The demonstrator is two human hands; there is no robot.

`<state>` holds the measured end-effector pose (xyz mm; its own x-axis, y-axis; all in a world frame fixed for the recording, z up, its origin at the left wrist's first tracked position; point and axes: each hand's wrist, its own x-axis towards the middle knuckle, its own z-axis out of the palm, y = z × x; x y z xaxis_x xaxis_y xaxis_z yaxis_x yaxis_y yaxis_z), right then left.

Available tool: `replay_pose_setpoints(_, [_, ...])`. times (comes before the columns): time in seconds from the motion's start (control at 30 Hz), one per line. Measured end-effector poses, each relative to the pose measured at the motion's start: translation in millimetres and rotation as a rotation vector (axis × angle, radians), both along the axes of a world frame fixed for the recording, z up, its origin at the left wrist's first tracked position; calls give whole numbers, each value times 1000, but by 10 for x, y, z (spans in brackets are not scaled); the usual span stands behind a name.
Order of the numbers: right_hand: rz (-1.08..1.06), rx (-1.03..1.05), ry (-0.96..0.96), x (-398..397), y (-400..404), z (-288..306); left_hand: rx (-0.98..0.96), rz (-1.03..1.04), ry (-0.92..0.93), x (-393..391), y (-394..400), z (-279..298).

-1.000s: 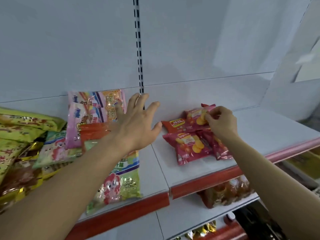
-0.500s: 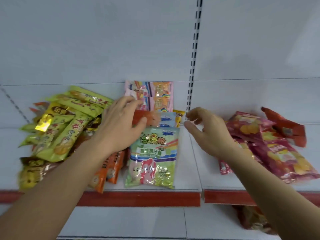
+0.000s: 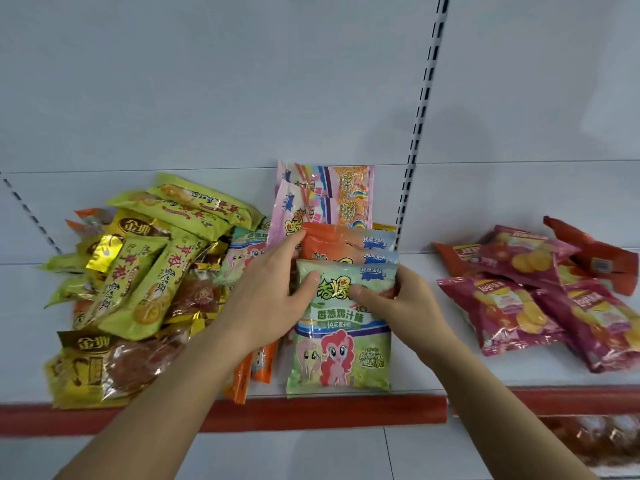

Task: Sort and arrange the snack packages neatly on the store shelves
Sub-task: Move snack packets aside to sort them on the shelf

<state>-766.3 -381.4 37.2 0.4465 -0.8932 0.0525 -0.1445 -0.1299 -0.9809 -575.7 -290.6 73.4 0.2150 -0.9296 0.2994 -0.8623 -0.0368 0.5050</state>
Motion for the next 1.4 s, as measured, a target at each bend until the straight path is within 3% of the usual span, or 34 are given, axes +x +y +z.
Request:
replay_pose_setpoints(0.2, [-134, 56, -216, -57, 21, 297, -118, -168, 436, -30, -40, 114])
replay_pose_setpoints(0.37, [-157, -1, -304, 8, 10, 624, -79, -322, 820, -62, -111, 277])
replay_pose_setpoints(0.5, [-161, 8, -358, 176, 6, 751, -67, -324, 880, -5, -169, 346])
replay_pose_setpoints(0.7, [-212, -174, -267, 527, -61, 868, -26, -349, 991, 137, -109, 409])
replay_pose_setpoints(1.03, [122, 23, -204, 162, -25, 718, -225, -124, 990, 97, -153, 408])
replay_pose_setpoints(1.17, [-97, 15, -313, -311, 99, 629, -139, -225, 1050, -439, -423, 352])
replay_pose_setpoints(1.4, [-402, -75, -194, -1594, -5, 713, 137, -396, 1163, -1676, -971, 277])
